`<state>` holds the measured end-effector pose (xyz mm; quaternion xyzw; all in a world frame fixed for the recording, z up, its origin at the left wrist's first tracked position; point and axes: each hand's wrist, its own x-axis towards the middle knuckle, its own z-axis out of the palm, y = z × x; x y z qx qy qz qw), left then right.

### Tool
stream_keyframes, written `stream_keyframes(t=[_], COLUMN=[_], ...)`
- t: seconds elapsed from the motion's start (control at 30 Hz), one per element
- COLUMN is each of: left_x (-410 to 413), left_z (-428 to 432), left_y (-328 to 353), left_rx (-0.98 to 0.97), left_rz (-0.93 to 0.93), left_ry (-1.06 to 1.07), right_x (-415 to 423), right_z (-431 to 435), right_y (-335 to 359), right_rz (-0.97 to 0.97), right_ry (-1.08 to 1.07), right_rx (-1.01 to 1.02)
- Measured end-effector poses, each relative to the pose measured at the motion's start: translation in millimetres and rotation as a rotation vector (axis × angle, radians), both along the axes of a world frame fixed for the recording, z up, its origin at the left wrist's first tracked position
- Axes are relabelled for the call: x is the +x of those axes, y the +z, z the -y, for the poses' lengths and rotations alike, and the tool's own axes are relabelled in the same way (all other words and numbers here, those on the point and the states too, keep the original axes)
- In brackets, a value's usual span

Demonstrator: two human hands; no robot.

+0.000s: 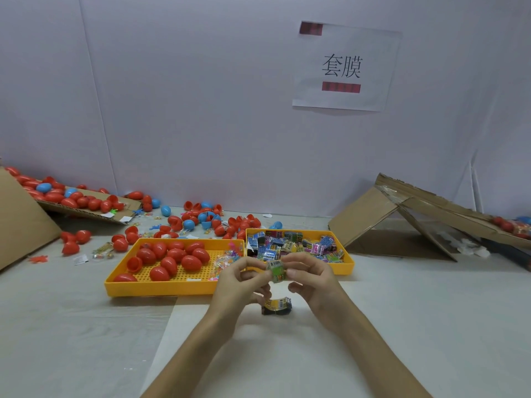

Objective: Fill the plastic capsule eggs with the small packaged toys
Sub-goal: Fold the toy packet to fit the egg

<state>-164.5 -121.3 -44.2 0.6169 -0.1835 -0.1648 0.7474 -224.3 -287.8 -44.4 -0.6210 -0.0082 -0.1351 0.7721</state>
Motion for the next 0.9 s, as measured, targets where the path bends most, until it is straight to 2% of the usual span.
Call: stream_keyframes(t=[0.07, 0.13, 0.23, 0.33, 0.4, 0.47, 0.53, 0.9], left_x=[2, 7, 14, 18, 26, 35, 40, 47], left_z=[-3, -6, -10, -16, -20, -26, -30, -34], left_y=[2, 2, -2, -1, -6, -11, -15, -20], left_rx=[-0.137, -0.143, 0.083, 0.268, 0.543, 0.837, 1.046, 1.016], left_rz=[-0.082, -0.028, 0.266, 0.504, 0.619, 0.590, 0.520, 0.488], left_ry=[0.002, 0.147, 0.538, 0.798, 0.903, 0.852, 0.795, 0.909], right_x=[0, 0, -1, -2, -2, -2, -3, -2], right_z=[2, 5, 8, 7, 6, 6, 7, 5], right_y=[1, 1, 3, 5, 6, 6, 6, 5], right_rz=[0.001, 0.001, -0.005, -0.028, -0.038, -0.037, -0.036, -0.060], right_ry=[0.002, 0.007, 0.028, 0.020, 0.030, 0.037, 0.035, 0.024], right_rx=[0.048, 0.112, 0.177, 0.138, 0.118, 0.113, 0.108, 0.028])
